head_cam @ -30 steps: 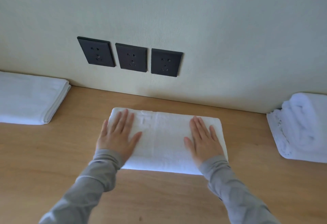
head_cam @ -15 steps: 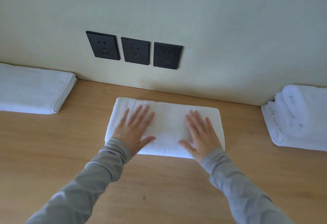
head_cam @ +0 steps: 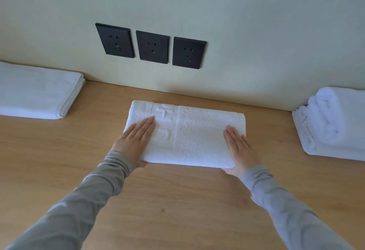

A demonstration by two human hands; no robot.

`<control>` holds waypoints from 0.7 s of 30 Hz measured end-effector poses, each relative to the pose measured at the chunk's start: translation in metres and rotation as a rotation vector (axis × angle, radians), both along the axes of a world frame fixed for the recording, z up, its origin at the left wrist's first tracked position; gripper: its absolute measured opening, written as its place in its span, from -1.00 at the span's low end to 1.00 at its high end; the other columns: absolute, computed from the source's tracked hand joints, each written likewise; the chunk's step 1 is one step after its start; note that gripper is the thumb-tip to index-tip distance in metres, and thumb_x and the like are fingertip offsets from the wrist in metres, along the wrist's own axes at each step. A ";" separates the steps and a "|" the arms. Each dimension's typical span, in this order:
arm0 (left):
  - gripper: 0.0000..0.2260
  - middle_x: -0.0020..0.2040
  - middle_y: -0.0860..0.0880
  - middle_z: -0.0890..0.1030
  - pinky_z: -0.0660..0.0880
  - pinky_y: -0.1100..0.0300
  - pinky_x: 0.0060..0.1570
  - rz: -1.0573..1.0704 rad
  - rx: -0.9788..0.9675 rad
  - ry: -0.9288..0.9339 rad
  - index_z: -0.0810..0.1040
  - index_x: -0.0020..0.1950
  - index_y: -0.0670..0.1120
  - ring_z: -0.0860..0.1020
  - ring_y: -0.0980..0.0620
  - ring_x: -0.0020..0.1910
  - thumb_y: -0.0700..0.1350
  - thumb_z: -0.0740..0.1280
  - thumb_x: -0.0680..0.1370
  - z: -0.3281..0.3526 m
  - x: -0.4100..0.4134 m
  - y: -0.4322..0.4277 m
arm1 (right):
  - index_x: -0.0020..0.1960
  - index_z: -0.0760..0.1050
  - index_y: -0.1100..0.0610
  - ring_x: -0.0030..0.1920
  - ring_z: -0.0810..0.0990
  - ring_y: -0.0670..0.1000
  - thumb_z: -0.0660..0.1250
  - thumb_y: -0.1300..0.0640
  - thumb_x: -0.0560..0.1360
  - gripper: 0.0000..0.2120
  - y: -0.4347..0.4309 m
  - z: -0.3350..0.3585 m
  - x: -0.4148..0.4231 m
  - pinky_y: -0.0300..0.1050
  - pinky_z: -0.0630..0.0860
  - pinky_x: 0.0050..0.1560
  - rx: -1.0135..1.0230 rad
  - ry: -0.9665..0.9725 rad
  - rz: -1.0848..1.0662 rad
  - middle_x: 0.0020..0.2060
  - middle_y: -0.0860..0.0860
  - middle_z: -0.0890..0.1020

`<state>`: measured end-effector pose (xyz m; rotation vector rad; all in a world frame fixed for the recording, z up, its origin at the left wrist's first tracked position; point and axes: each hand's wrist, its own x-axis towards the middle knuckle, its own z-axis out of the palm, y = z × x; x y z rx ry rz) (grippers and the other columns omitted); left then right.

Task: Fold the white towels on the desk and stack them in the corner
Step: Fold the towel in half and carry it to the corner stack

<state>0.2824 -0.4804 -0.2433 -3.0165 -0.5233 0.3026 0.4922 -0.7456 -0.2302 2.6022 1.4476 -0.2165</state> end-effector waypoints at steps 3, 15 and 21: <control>0.14 0.46 -0.02 -0.45 -0.34 0.13 0.44 -0.019 -0.022 0.014 -0.58 0.33 -0.09 -0.40 0.05 0.43 0.21 0.38 0.35 0.003 0.001 0.000 | 0.51 -0.16 0.22 0.49 -0.23 0.03 0.48 -0.06 0.30 0.07 -0.001 -0.002 -0.001 -0.11 -0.24 0.45 -0.010 0.025 -0.024 0.44 0.03 -0.26; -0.20 0.50 0.02 -0.37 -0.33 -0.02 0.42 -0.031 -0.085 -0.118 -0.41 0.45 -0.03 -0.33 0.00 0.48 0.36 -0.03 0.50 0.026 0.055 -0.068 | 0.48 -0.39 0.15 0.46 -0.41 0.01 0.27 -0.34 0.37 0.10 0.052 0.017 -0.045 0.02 -0.35 0.44 0.052 0.058 0.041 0.43 -0.03 -0.41; -0.42 0.47 0.12 -0.35 -0.31 0.05 0.44 0.027 -0.086 -0.156 -0.41 0.43 0.06 -0.37 0.07 0.44 0.25 -0.29 0.50 0.010 0.050 -0.060 | 0.50 -0.32 0.08 0.43 -0.42 -0.10 0.04 -0.34 0.48 -0.14 0.029 0.004 -0.017 -0.04 -0.31 0.48 0.110 0.062 0.069 0.45 -0.08 -0.34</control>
